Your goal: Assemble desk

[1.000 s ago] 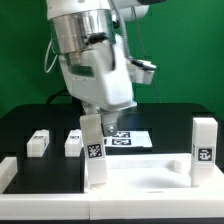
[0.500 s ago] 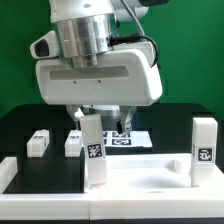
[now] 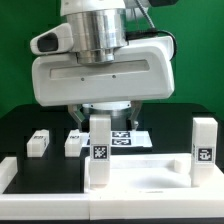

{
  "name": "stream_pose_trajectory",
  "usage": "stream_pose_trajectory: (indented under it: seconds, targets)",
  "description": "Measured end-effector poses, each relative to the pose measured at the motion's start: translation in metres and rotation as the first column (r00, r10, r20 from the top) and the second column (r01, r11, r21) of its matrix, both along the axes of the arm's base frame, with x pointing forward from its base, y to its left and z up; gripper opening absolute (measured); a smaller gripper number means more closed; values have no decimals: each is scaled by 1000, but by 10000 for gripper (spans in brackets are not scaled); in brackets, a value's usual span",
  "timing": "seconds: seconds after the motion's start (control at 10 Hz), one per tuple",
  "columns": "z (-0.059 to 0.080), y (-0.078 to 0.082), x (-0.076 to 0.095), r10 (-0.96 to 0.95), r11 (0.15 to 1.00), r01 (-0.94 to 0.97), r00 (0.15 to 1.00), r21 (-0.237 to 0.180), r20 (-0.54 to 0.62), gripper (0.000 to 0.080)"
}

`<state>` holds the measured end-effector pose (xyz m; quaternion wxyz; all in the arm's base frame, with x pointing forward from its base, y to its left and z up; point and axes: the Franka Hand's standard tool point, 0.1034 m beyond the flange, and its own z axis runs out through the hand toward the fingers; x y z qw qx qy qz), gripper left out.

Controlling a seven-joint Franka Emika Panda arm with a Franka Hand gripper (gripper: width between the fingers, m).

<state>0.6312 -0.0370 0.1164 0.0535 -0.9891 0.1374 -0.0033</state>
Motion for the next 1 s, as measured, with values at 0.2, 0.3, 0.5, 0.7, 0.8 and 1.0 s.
stream_pose_trajectory:
  seconds: [0.2, 0.3, 0.5, 0.7, 0.8, 1.0]
  targets:
    - [-1, -2, -1, -152, 988, 152, 988, -3, -17, 397]
    - [-1, -4, -1, -239, 971, 239, 971, -5, -27, 305]
    - [-2, -4, -2, -402, 915, 403, 914, -7, -46, 301]
    - [-3, -4, -2, -668, 742, 670, 740, -3, -84, 295]
    - [-4, -1, -1, -806, 581, 813, 579, 18, -123, 293]
    - [-5, -4, 0, -927, 329, 943, 332, 52, -174, 293]
